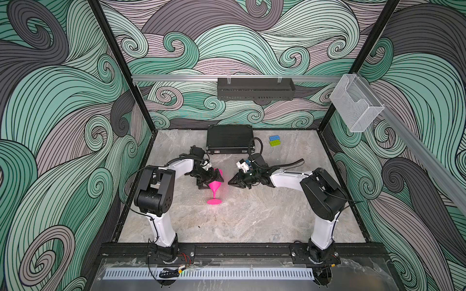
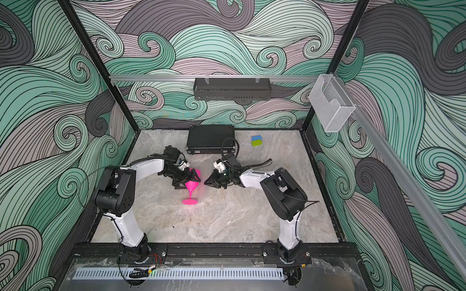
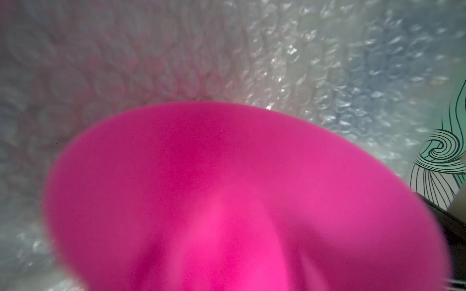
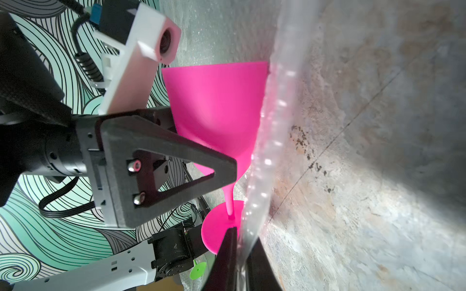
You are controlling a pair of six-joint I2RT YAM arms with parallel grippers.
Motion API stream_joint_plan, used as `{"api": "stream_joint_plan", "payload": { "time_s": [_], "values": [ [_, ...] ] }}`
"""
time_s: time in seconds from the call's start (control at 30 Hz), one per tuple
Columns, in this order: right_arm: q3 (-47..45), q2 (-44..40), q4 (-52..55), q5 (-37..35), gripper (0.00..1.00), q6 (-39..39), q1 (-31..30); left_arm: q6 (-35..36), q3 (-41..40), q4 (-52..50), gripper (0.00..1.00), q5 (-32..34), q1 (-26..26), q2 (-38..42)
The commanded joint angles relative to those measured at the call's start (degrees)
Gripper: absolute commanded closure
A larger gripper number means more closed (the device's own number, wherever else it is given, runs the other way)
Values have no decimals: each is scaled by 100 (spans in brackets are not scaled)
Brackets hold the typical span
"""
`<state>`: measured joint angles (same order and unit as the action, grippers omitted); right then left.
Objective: Wrap wine glasses in bubble wrap
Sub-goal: Wrap the wine glass in bubble wrap.
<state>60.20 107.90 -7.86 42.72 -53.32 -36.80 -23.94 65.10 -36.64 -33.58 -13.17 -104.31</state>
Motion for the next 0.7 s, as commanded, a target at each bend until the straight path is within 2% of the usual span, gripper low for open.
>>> {"api": "stream_joint_plan", "payload": {
  "time_s": [0.0, 0.27, 0.37, 0.67],
  "values": [
    [214, -173, 395, -10, 89, 321, -75, -4, 19, -97, 12, -70, 48, 368],
    [1004, 113, 1130, -22, 91, 778, -286, 8, 1, -58, 6, -315, 170, 963],
    [1327, 265, 1536, -33, 90, 972, -371, 19, 14, -30, 6, -312, 237, 933],
    [1675, 537, 1721, -60, 89, 1078, -534, -23, 157, 4, 5, -432, 323, 629]
  ]
}}
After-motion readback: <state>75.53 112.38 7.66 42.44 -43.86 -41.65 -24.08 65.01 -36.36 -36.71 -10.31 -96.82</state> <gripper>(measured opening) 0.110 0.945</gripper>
